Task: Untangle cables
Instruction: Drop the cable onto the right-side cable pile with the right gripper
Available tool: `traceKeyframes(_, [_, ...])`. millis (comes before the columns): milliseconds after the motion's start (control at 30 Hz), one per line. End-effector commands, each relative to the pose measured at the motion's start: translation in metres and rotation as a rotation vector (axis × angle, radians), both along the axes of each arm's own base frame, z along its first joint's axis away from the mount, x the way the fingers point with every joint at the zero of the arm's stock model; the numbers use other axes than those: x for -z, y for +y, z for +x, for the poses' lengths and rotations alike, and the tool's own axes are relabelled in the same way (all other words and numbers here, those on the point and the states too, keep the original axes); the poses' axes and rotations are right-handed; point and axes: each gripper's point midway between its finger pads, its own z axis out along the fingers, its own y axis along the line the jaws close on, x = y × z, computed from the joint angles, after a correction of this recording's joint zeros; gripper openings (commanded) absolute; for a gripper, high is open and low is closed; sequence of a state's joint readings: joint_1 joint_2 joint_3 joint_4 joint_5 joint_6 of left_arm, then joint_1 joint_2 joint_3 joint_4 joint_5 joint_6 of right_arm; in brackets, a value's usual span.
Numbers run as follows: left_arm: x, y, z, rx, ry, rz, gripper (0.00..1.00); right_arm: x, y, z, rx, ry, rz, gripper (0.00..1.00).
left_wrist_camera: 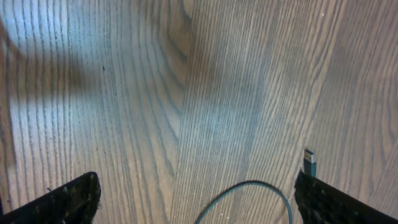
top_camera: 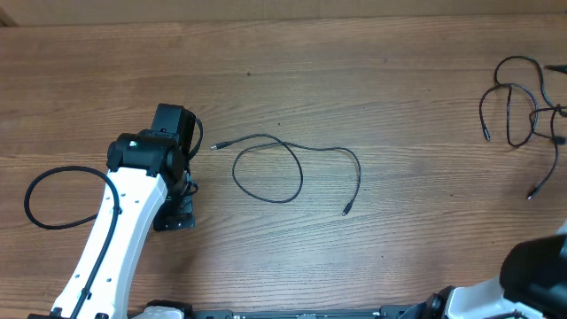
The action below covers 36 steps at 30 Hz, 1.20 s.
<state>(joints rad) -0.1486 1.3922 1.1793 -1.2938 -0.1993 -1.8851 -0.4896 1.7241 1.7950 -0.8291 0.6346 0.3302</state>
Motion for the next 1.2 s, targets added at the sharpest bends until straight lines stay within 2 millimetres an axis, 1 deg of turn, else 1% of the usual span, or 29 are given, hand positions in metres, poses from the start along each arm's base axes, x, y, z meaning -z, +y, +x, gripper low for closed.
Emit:
traceKeyframes(0, [-0.009,0.004,0.002,0.002,-0.031,0.013,1.00,0.020,-0.022,0.002,0.022,0.035,0.021,0.04])
traceKeyframes(233, [-0.009,0.004,0.002,0.002,-0.032,0.014,0.99,0.079,-0.039,0.014,-0.009,0.087,0.142,0.04])
traceKeyframes(367, [-0.009,0.004,0.002,0.002,-0.031,0.013,1.00,0.106,-0.040,0.020,-0.032,0.112,0.200,0.04])
traceKeyframes(433, [-0.009,0.004,0.002,0.002,-0.032,0.013,1.00,0.116,-0.037,0.023,-0.045,0.118,0.223,0.05])
traceKeyframes(500, [-0.009,0.004,0.002,0.002,-0.032,0.013,1.00,0.122,-0.033,0.028,-0.072,0.111,0.252,0.21])
traceKeyframes(533, [-0.009,0.004,0.002,0.002,-0.031,0.013,1.00,0.125,-0.030,0.032,-0.093,0.102,0.272,0.41])
traceKeyframes(567, [-0.009,0.004,0.002,0.002,-0.031,0.013,1.00,0.126,-0.029,0.033,-0.100,0.098,0.280,0.56])
traceKeyframes(600, [-0.009,0.004,0.002,0.002,-0.031,0.013,1.00,0.126,-0.027,0.035,-0.108,0.094,0.286,0.69])
traceKeyframes(667, [-0.009,0.004,0.002,0.002,-0.032,0.013,1.00,0.127,-0.026,0.036,-0.117,0.091,0.297,0.86])
traceKeyframes(733, [-0.009,0.004,0.002,0.002,-0.031,0.013,1.00,0.129,-0.023,0.037,-0.129,0.090,0.311,0.96])
traceKeyframes(767, [-0.009,0.004,0.002,0.002,-0.032,0.013,1.00,0.130,-0.022,0.037,-0.133,0.089,0.318,0.99])
traceKeyframes(800, [-0.009,0.004,0.002,0.002,-0.032,0.013,1.00,0.130,-0.021,0.037,-0.136,0.089,0.322,1.00])
traceKeyframes(900, [-0.009,0.004,0.002,0.002,-0.031,0.013,1.00,0.132,-0.016,0.040,-0.159,0.080,0.344,1.00])
traceKeyframes(1000, [-0.009,0.004,0.002,0.002,-0.032,0.013,1.00,0.135,-0.008,0.047,-0.206,0.060,0.385,1.00])
traceKeyframes(1067, [-0.009,0.004,0.002,0.002,-0.031,0.014,1.00,0.136,0.002,0.055,-0.257,0.033,0.428,1.00])
traceKeyframes(1133, [-0.009,0.004,0.002,0.002,-0.032,0.013,1.00,0.137,0.015,0.064,-0.338,0.005,0.478,1.00])
traceKeyframes(1167, [-0.009,0.004,0.002,0.002,-0.031,0.013,1.00,0.137,0.026,0.072,-0.413,-0.008,0.511,1.00])
